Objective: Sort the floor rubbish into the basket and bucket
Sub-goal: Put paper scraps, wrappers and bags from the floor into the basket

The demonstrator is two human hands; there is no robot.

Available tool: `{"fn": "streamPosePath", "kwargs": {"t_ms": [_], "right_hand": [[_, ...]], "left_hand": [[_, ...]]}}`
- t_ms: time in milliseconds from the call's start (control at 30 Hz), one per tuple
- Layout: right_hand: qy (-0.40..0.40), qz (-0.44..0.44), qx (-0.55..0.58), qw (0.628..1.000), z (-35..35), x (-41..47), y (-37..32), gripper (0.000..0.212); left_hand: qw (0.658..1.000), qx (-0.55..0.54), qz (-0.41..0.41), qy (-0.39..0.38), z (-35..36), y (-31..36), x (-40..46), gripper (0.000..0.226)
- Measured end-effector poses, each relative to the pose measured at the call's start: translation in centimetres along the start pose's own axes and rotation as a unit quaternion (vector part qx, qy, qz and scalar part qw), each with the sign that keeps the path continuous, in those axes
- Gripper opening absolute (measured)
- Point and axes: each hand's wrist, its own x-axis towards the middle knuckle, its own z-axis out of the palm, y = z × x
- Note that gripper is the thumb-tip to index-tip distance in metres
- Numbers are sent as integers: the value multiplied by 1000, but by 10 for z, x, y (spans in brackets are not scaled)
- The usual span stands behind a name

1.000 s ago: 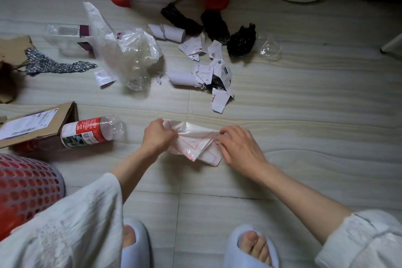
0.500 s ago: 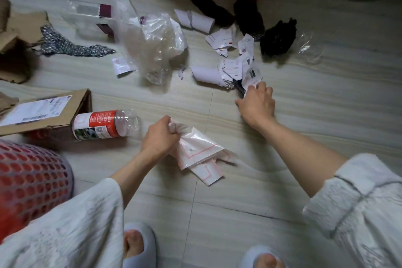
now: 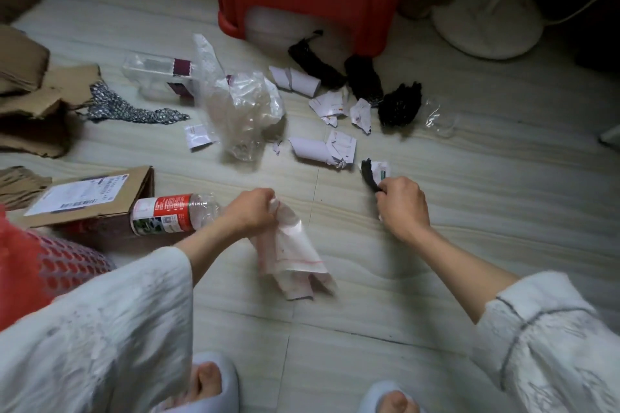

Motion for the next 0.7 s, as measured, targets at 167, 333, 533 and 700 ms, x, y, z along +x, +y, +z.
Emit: {"fn": "streamPosePath", "kwargs": {"t_ms": [167, 333, 533, 700], "right_hand": [[58, -55, 6, 997, -70, -35, -27, 21], [98, -104, 29, 989, -131, -92, -78, 21], [97, -229, 46, 967, -166, -167, -175, 16], [41, -351, 22, 935, -151, -216, -259, 17]], "left_hand": [[997, 31, 70, 30, -81, 53, -40, 27], [980, -37, 139, 135, -127, 53, -134, 22], [961, -78, 111, 240, -189, -16, -240, 8], [931, -168, 11, 323, -220, -107, -295, 6]]}}
